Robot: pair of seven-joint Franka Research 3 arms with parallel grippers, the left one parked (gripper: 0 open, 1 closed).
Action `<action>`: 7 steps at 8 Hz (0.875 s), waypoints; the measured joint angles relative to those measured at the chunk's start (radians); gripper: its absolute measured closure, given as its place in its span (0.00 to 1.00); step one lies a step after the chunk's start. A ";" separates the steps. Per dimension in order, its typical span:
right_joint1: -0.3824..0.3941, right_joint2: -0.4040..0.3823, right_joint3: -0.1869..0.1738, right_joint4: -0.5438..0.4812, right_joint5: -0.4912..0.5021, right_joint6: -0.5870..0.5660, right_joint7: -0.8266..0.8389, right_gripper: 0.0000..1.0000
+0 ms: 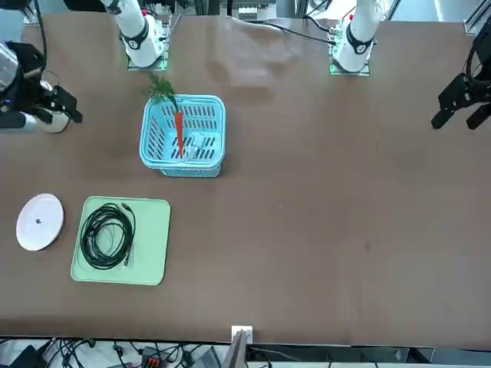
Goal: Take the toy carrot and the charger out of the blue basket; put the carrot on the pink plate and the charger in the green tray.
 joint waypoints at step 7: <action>0.198 -0.069 0.015 -0.262 0.031 0.162 0.199 0.00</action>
